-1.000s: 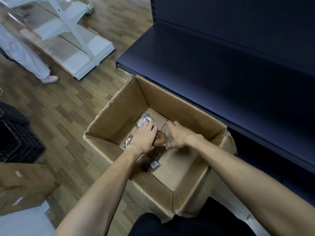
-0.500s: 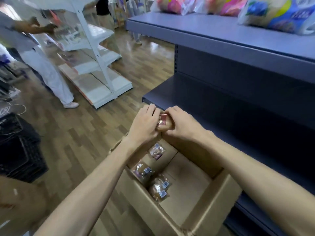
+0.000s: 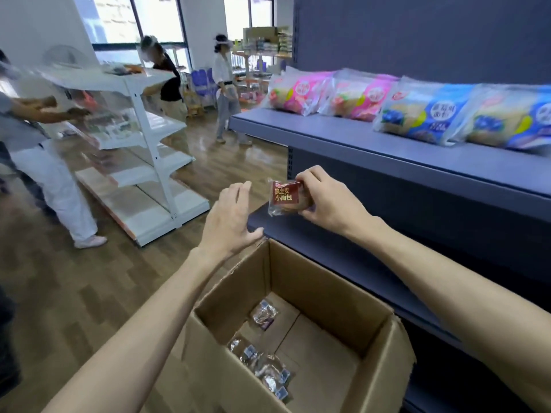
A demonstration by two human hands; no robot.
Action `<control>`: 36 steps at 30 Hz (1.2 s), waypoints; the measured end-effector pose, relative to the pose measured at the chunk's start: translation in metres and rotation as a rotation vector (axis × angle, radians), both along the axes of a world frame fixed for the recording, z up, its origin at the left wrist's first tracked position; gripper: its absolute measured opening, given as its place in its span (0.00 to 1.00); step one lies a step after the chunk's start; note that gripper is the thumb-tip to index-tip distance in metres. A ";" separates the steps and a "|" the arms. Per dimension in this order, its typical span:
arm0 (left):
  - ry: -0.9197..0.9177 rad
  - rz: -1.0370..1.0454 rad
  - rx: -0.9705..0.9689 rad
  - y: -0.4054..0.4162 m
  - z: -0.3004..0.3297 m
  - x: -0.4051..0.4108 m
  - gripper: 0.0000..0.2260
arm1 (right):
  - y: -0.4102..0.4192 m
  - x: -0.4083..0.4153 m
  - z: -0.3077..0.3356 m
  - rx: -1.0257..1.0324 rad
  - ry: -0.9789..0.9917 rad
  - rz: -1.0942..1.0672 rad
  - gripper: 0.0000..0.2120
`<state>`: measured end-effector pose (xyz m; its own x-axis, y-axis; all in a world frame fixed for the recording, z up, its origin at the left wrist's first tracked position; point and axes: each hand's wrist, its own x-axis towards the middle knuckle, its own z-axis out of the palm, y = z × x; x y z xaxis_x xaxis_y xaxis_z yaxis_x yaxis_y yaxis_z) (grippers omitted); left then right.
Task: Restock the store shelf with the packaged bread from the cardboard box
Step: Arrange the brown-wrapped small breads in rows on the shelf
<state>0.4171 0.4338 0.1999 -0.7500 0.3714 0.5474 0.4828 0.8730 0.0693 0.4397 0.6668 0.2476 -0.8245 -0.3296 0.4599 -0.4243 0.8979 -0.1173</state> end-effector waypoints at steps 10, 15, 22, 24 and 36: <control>0.063 -0.137 -0.040 0.042 0.056 0.002 0.35 | 0.040 0.022 0.061 0.014 0.106 -0.120 0.26; 0.119 -0.221 -0.012 0.091 0.091 0.011 0.33 | 0.088 0.043 0.090 -0.013 0.189 -0.174 0.24; 0.117 -0.428 0.100 0.219 0.126 0.045 0.32 | 0.201 0.104 0.124 -0.032 0.237 -0.305 0.23; 0.104 -0.502 0.126 0.261 0.130 0.059 0.31 | 0.238 0.127 0.129 -0.016 0.241 -0.370 0.23; 0.123 -0.784 0.240 0.465 0.147 0.142 0.24 | 0.410 0.259 0.140 0.068 0.187 -0.740 0.28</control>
